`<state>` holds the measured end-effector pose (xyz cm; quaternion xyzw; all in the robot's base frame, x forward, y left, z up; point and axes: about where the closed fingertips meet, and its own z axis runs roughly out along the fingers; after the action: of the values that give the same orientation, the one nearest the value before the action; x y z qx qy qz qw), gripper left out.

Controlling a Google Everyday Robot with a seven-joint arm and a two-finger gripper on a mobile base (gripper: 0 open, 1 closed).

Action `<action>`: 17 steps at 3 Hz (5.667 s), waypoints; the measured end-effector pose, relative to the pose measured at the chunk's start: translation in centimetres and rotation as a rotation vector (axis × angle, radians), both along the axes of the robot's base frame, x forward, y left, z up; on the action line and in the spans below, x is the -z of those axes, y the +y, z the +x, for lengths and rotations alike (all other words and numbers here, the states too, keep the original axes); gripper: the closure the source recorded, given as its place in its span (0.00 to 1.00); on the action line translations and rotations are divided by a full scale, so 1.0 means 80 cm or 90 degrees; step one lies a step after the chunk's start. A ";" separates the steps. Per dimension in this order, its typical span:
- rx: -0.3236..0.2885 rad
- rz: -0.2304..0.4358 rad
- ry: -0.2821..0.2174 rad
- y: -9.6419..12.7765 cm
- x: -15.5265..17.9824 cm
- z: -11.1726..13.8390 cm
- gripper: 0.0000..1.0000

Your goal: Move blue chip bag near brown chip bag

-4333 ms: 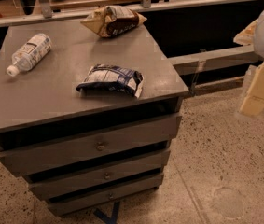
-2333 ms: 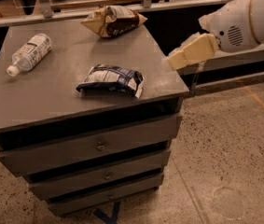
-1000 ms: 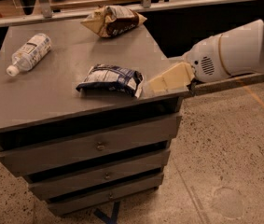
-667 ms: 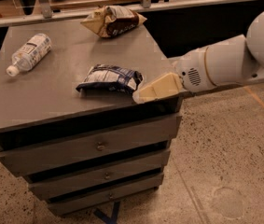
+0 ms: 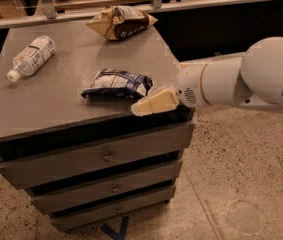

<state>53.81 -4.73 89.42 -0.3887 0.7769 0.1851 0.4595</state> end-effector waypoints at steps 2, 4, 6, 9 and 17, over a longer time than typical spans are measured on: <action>0.009 0.010 -0.074 0.021 0.001 0.011 0.00; -0.040 0.022 -0.093 0.066 0.021 0.014 0.00; -0.059 0.002 -0.114 0.088 0.039 0.021 0.00; -0.048 -0.004 -0.126 0.100 0.059 0.040 0.57; 0.205 -0.016 -0.224 0.062 0.014 0.228 1.00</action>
Offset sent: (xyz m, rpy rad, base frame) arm 0.0129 0.0336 -0.0092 0.0485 -0.1616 -0.0077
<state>72.02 0.27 88.34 -0.2918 0.7390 0.0292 0.6065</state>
